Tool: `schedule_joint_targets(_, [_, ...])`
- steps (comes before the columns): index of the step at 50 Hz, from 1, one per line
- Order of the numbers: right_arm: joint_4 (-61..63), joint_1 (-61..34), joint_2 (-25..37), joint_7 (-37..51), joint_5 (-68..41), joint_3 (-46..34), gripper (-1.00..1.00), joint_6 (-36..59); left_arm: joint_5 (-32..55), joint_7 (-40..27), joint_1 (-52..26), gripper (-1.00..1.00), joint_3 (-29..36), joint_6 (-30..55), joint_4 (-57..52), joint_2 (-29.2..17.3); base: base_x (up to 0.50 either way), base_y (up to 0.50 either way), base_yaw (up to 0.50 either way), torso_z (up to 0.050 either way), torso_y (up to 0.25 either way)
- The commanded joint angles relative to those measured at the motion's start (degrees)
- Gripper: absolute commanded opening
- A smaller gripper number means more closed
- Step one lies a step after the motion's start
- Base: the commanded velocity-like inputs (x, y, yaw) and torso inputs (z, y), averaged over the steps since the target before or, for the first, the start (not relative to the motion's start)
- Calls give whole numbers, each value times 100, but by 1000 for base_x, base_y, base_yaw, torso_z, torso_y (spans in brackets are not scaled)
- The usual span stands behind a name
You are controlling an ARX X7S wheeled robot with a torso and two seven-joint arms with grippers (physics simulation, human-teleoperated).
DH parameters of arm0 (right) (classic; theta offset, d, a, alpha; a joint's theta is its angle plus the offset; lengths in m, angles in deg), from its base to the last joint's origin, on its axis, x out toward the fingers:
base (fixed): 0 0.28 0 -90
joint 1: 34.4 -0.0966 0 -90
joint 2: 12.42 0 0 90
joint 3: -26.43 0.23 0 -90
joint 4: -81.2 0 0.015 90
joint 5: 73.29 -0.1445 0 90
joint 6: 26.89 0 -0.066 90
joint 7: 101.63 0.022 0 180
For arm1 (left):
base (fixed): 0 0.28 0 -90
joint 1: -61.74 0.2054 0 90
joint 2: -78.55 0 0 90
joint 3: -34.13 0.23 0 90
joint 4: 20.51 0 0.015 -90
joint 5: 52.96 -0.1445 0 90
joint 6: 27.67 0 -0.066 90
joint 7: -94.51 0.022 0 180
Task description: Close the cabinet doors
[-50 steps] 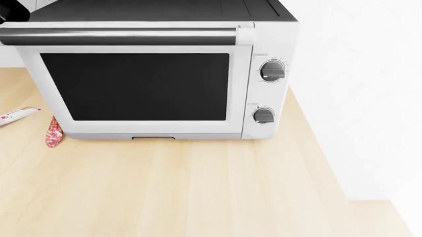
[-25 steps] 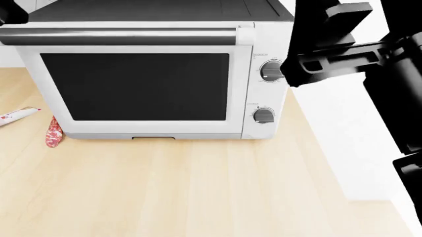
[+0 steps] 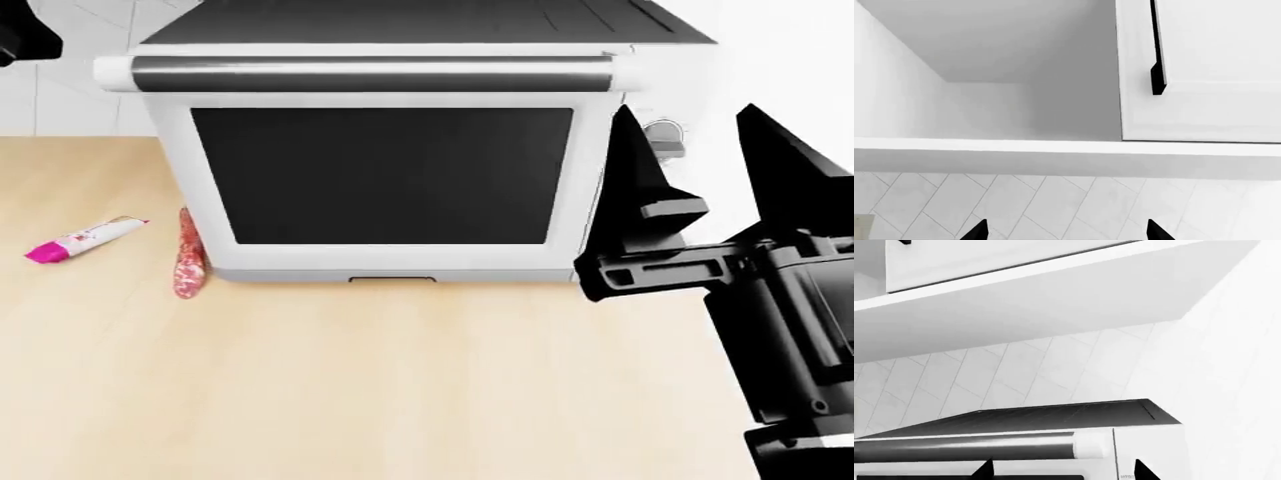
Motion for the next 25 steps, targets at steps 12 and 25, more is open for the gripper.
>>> schedule_joint_targets(12, [74, 393, 68, -116, 229, 22, 100, -190, -6, -27, 41, 100, 17, -59, -18, -45, 0, 500, 0, 0, 0])
schedule_joint_targets(25, [70, 380, 118, -86, 234, -75, 100, -249, -78, 30, 94, 100, 39, -108, -19, -45, 0, 500, 0, 0, 0])
